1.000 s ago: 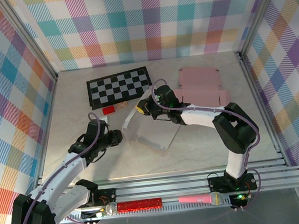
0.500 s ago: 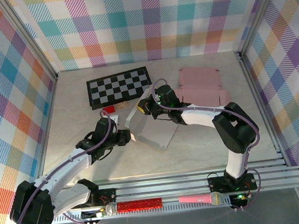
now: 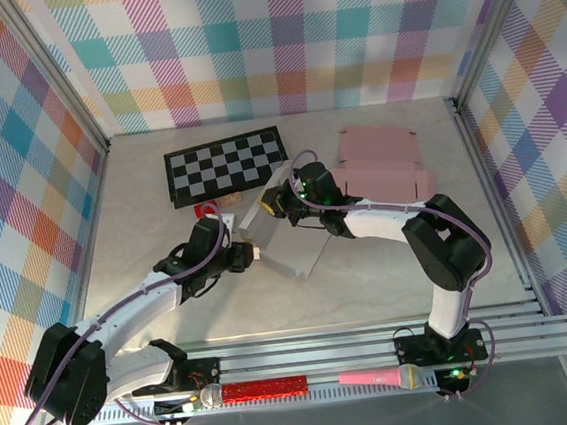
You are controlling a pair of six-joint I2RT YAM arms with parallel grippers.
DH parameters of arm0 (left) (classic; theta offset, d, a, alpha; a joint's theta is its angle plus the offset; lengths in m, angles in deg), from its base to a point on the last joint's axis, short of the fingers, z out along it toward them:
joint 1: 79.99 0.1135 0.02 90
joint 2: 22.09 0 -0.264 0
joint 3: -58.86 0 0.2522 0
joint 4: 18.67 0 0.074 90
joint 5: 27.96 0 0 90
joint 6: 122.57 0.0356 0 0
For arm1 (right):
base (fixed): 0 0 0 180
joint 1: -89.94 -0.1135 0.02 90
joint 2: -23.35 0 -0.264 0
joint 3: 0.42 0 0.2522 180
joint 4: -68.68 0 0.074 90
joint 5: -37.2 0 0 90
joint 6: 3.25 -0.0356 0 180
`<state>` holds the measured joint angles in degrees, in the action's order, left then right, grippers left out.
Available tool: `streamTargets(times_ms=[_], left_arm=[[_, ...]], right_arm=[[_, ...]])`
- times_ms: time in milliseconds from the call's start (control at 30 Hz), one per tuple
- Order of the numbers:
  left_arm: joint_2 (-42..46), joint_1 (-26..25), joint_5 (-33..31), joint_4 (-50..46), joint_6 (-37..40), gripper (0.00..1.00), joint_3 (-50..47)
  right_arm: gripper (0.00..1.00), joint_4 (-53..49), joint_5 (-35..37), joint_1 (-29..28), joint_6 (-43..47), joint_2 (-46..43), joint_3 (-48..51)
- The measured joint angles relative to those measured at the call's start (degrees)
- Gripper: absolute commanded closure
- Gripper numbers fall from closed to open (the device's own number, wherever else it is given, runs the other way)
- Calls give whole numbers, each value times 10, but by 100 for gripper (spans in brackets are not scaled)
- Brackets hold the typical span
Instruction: Fold the paper box
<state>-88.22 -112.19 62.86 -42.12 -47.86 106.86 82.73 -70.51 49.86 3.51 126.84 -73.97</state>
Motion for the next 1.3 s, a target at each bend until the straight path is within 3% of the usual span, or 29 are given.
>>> streamTargets(times_ms=[500, 1000, 1300], left_arm=[[-20, -3, -51, 12, 2, 48, -1], [-44, -3, -93, 60, -2, 50, -11], [-52, -6, -115, 76, -21, 52, -14]], right_arm=[[100, 105, -4, 0, 2, 35, 31], [100, 259, -1, -8, 7, 99, 42], [100, 286, 10, -11, -3, 110, 44]])
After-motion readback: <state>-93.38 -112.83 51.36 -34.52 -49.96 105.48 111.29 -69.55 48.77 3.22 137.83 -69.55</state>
